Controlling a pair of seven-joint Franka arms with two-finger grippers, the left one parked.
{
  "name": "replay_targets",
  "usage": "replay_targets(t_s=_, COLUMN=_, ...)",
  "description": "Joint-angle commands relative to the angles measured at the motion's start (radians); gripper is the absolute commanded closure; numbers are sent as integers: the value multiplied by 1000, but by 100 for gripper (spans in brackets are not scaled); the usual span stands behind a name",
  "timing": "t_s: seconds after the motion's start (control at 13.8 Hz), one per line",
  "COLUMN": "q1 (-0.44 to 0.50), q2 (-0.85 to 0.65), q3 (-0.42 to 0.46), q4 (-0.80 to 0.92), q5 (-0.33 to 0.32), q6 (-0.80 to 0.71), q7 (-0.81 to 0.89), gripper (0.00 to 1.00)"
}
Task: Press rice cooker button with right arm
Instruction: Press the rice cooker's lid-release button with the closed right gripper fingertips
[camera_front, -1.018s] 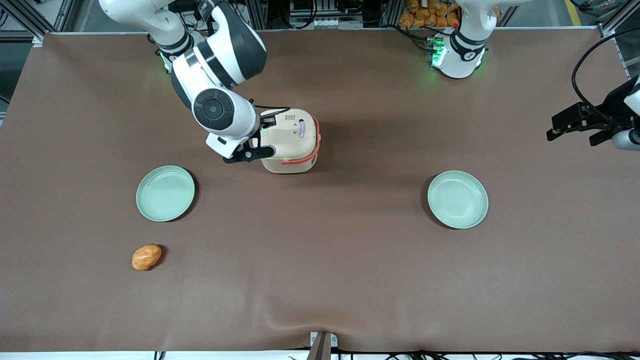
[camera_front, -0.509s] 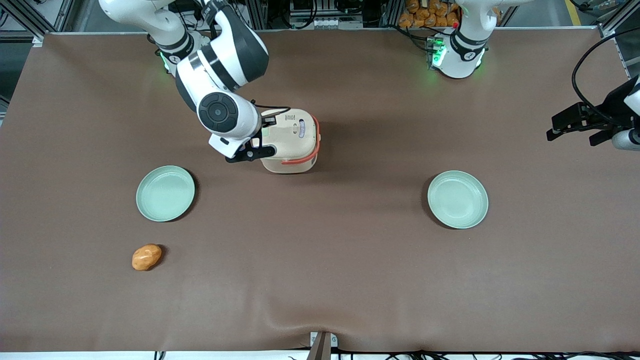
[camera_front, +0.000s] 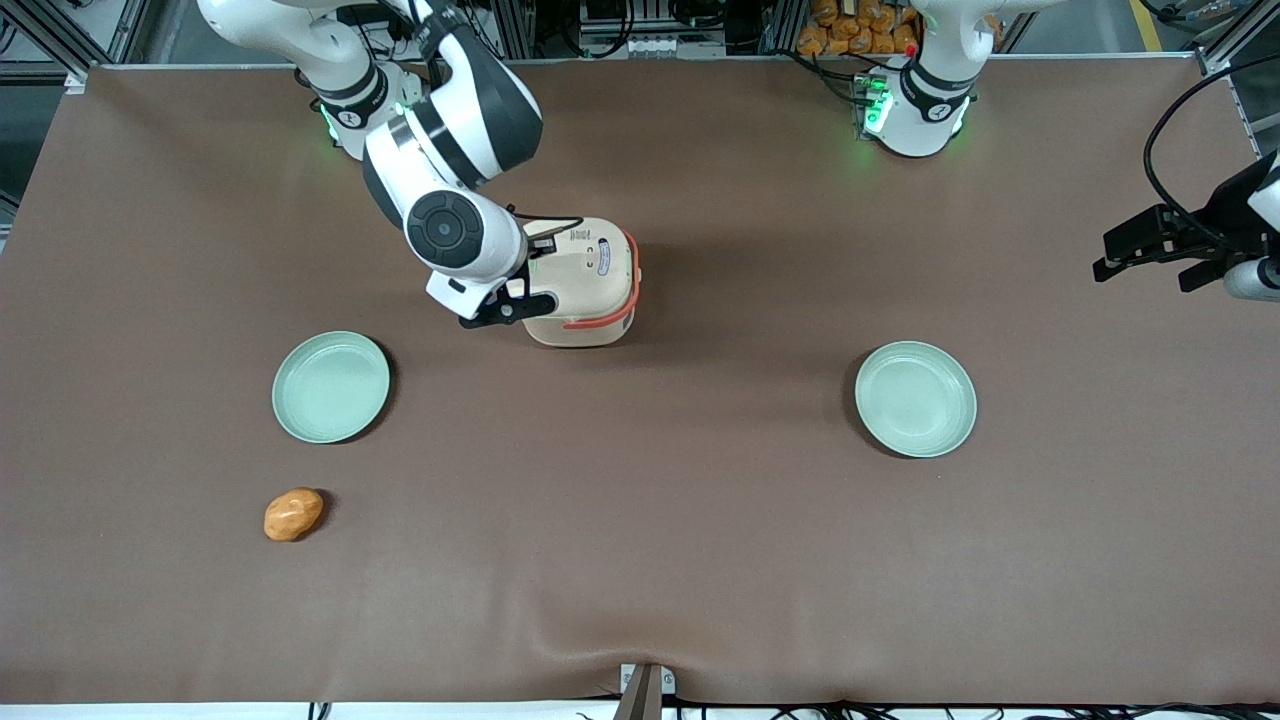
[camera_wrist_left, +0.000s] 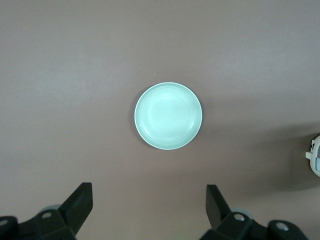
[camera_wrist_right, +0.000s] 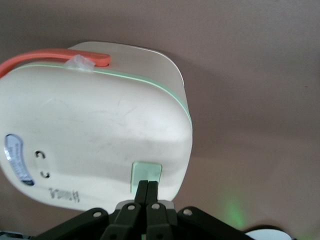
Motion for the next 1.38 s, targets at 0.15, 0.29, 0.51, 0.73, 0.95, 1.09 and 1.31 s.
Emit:
replay_targets(t_s=0.15, q1=4, q2=-22, q3=12, q4=-36, q5=10, q6=24, q7=-12, gripper=98)
replay_targets(t_s=0.29, q1=4, q2=-22, q3=12, q4=-36, q5=10, q6=25, q7=-12, gripper=98)
replay_targets(t_s=0.51, q1=4, q2=-20, q3=12, q4=-39, q5=10, q6=25, q7=-16, gripper=98)
replay_targets(t_s=0.73, q1=4, q2=-19, q3=12, q4=-47, q5=10, q6=28, q7=-17, gripper=98)
replay_targets(t_s=0.95, q1=5, q2=-17, q3=14, q4=-56, q5=10, q6=51, q7=-17, gripper=98)
replay_targets(t_s=1.09, q1=13, q2=-6, q3=14, q4=-56, q5=10, q6=59, q7=-17, gripper=98)
replay_targets(t_s=1.31, q1=13, q2=-5, q3=14, q4=-57, q5=10, q6=60, q7=-19, gripper=98)
